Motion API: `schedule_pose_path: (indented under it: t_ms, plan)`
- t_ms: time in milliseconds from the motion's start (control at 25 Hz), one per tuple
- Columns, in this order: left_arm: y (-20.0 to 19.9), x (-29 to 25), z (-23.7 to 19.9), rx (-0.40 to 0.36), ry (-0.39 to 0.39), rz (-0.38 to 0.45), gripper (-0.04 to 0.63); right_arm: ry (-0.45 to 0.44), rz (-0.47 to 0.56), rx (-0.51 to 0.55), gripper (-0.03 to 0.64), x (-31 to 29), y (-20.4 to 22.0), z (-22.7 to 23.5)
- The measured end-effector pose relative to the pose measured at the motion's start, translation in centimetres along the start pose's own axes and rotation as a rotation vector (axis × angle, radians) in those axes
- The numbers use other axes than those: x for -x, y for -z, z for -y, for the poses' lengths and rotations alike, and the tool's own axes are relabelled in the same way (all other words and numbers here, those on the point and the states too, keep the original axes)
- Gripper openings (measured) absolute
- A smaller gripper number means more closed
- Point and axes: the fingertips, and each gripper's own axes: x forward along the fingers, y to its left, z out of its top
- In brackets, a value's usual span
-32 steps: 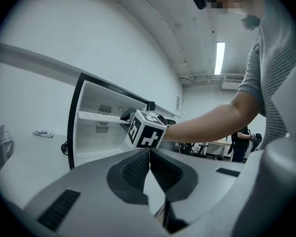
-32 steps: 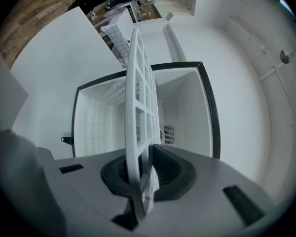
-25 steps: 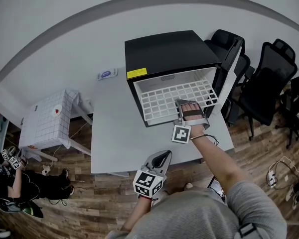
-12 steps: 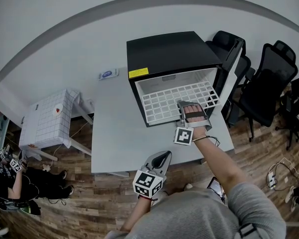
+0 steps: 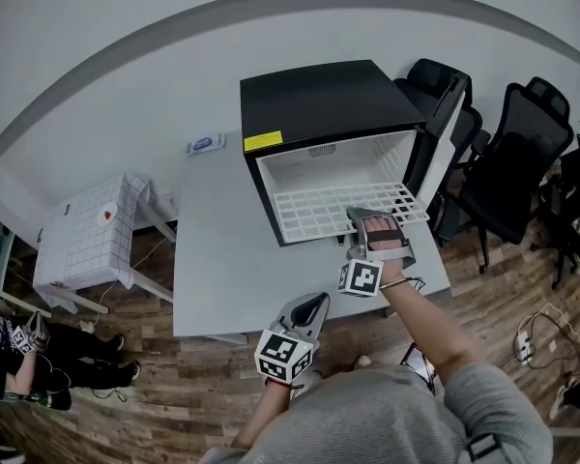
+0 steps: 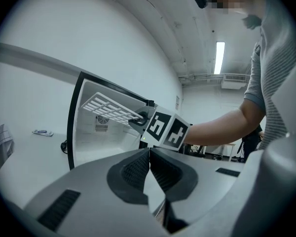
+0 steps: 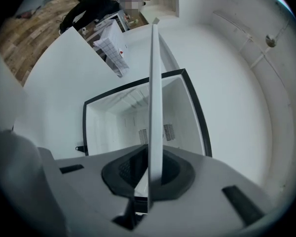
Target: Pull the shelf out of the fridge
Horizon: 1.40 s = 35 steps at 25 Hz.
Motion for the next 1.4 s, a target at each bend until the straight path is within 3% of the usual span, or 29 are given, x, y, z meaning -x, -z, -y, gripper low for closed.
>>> schedule_pose_path:
  t_ms: [160,280,640,800,1160,1400]
  plan:
    - [-0.2,-0.4,0.0,-0.002,0.001,-0.001,0.011,0.005,0.033,-0.092,0.029,1.8,0.1,1.2]
    - [-0.4,-0.4,-0.4,-0.005,-0.006,0.0,0.011,-0.015,0.071,-0.221,0.029,2.7,0.3,1.7]
    - [-0.6,-0.6,-1.1,-0.004,-0.033,-0.004,0.011,-0.131,0.191,-0.849,0.028,6.0,1.7,5.7]
    - [-0.9,-0.9,-1.2,-0.007,-0.037,-0.003,0.011,-0.171,0.304,-1.061,0.029,7.7,1.7,7.8]
    - [-3.0,-1.1,-2.1,-0.021,-0.061,0.035,0.011,-0.269,0.523,-1.338,0.029,11.7,2.2,9.3]
    - [-4.6,-0.9,-2.2,-0.033,-0.067,0.068,0.011,-0.313,0.612,-1.409,0.029,13.7,2.5,10.2]
